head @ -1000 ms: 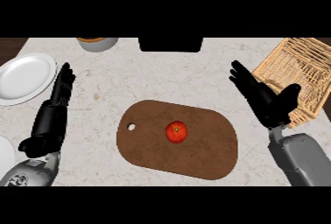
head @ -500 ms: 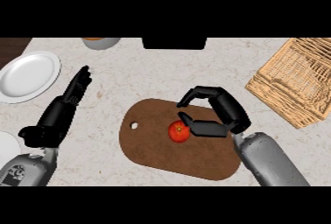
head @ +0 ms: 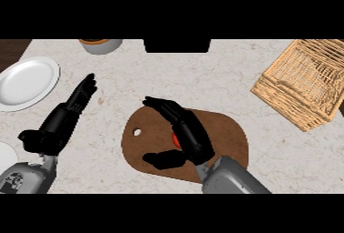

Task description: Pick the tomato from the cutting board and place it in the basket

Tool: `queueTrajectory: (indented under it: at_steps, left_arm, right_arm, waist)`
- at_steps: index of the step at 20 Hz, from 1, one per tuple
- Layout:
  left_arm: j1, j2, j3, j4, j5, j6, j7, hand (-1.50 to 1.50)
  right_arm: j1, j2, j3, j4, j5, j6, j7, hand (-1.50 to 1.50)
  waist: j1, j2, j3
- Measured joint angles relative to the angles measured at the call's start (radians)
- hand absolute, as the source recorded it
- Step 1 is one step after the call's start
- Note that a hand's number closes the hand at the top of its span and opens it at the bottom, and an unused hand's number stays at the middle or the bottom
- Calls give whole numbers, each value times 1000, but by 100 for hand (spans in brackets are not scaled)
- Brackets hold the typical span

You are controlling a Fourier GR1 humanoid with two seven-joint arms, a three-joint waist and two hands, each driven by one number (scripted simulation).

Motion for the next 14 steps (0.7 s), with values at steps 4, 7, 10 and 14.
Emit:
queueTrajectory:
  at_steps: [4, 7, 10, 14]
  left_arm:
    - [18, 14, 19, -3, 10, -9, 0, 0]
    - [18, 13, 25, 11, 8, -7, -2, 0]
    - [10, 9, 28, 9, 11, -9, 4, 0]
    - [2, 9, 38, 21, 12, -18, 1, 0]
  right_arm:
    - [-92, -67, -10, -49, 177, -5, 237, -150]
    - [-174, -135, -2, -81, 254, 118, 408, -150]
    - [-238, -180, 14, -125, 244, 308, 557, -150]
    - [-291, -208, 0, -228, 137, 558, 739, -150]
  waist:
    - [-17, -9, -2]
    - [-29, -13, -3]
    - [-30, -13, -3]
    - [-28, -8, -1]
